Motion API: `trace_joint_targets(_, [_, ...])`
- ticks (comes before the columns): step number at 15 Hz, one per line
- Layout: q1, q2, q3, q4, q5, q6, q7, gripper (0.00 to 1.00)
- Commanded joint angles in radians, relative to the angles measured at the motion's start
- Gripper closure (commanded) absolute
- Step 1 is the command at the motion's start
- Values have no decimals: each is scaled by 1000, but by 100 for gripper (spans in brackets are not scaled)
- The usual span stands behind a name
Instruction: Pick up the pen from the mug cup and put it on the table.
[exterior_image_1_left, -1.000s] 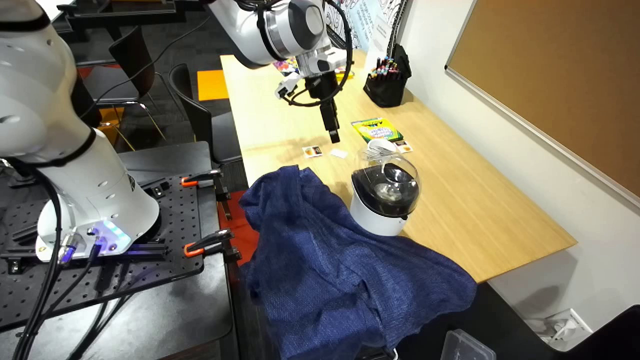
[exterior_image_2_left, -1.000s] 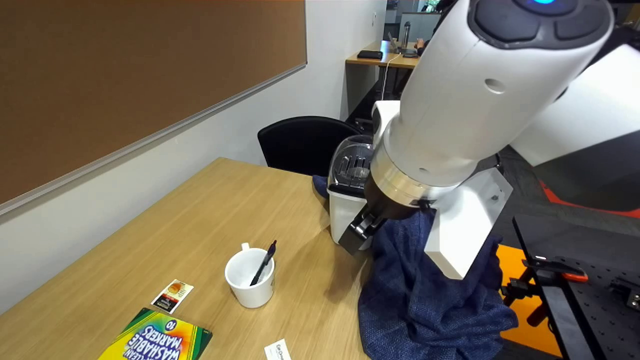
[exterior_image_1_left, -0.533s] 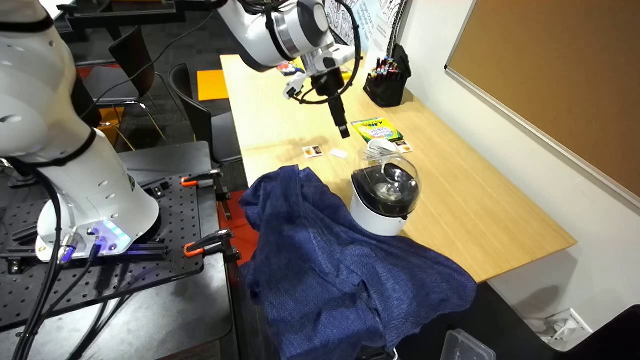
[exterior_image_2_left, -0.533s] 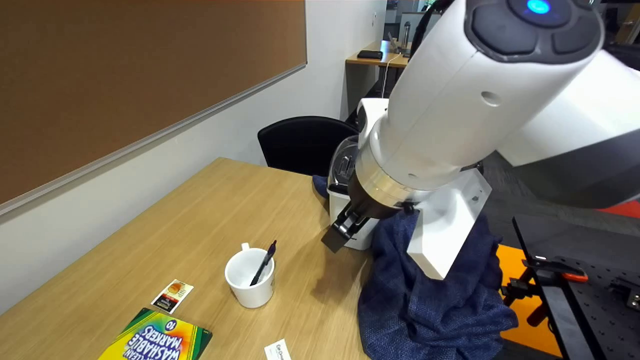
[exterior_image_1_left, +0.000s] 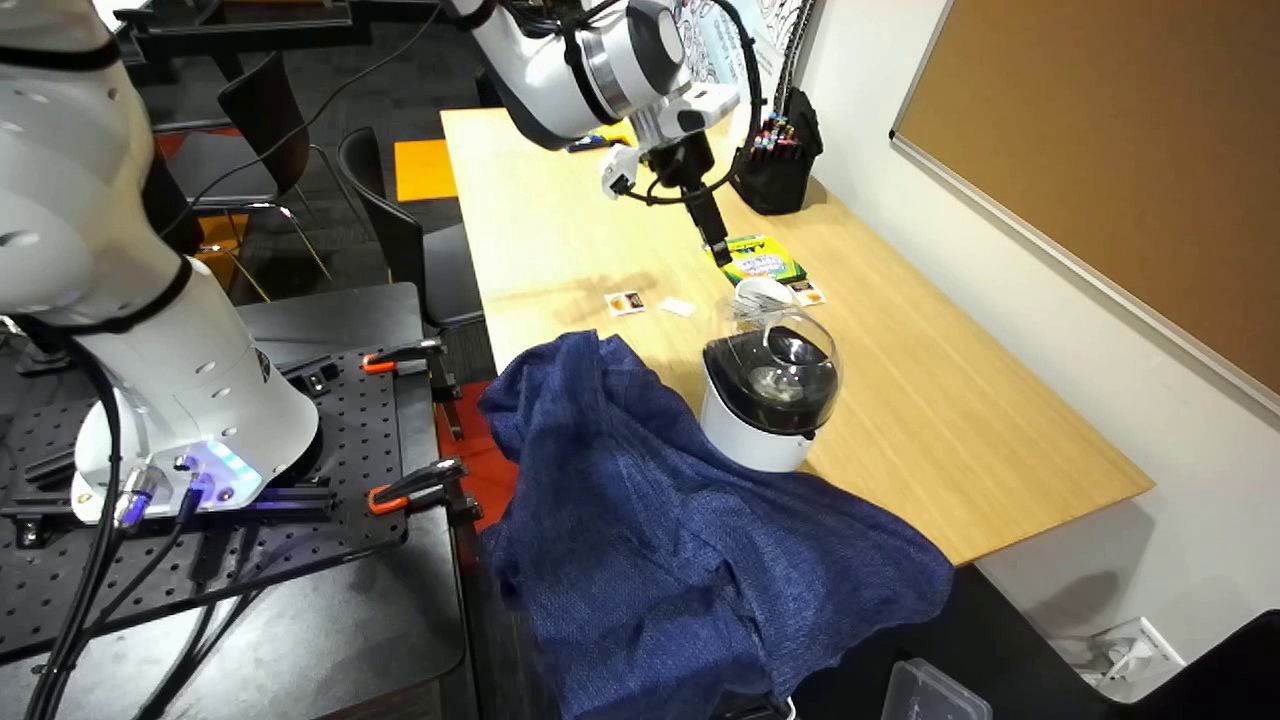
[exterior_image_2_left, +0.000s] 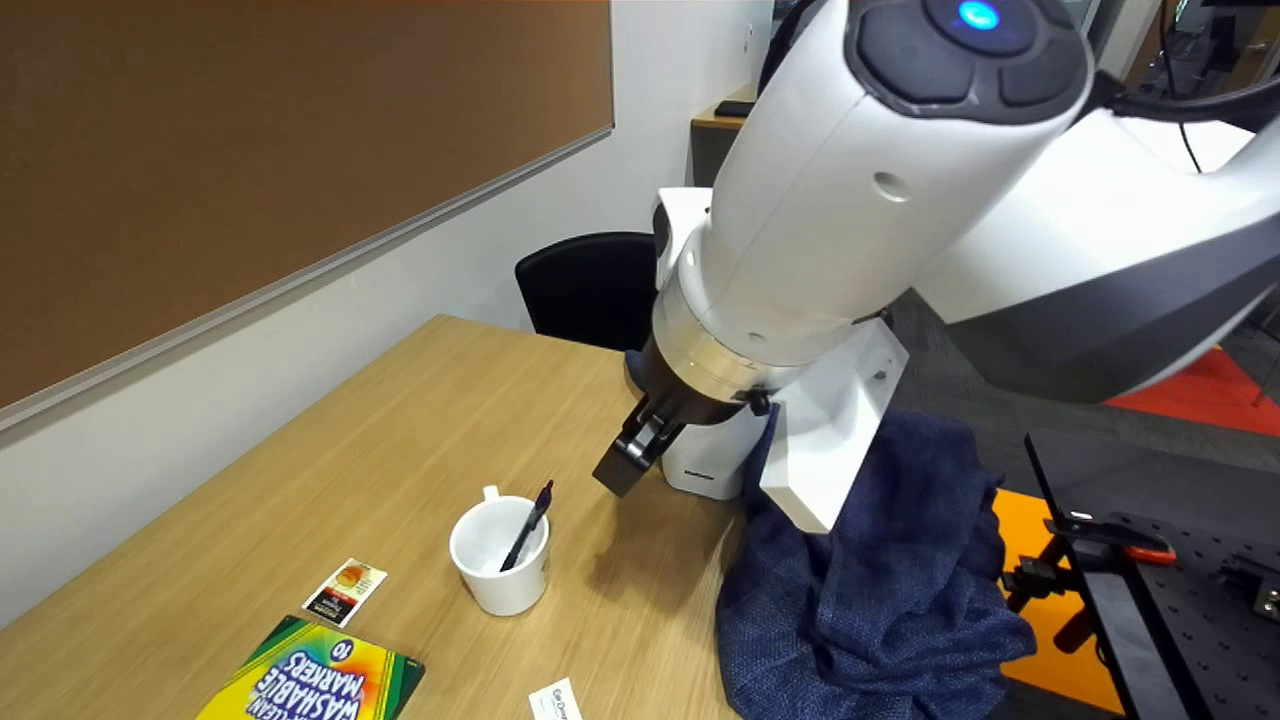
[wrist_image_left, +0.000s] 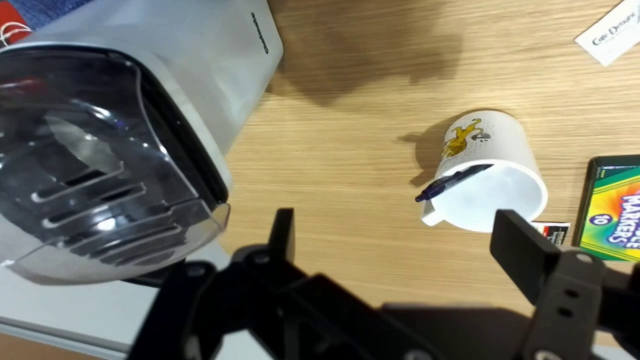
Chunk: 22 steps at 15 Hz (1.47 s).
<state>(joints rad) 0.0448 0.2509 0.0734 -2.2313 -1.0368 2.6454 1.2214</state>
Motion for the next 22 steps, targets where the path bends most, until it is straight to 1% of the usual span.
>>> trace_joint_targets(1, [-29, 22, 2, 30, 16, 48, -108, 0])
trace_joint_targets(4, [-53, 24, 15, 36, 55, 70, -246, 0])
trace_joint_targets(10, [-68, 36, 50, 64, 189, 51, -596, 0])
trace_joint_targets(14, [-70, 63, 72, 105, 291, -4, -805, 0])
trace_joint_targets(15, [-10, 72, 15, 116, 352, -22, -884, 0])
trace_joint_targets(17, [11, 94, -6, 146, 391, -78, -971, 0])
trace_joint_targets(19, [35, 118, -29, 181, 394, -135, -1036, 0])
trace_joint_targets(22, [65, 155, -53, 233, 365, -213, -1115, 0])
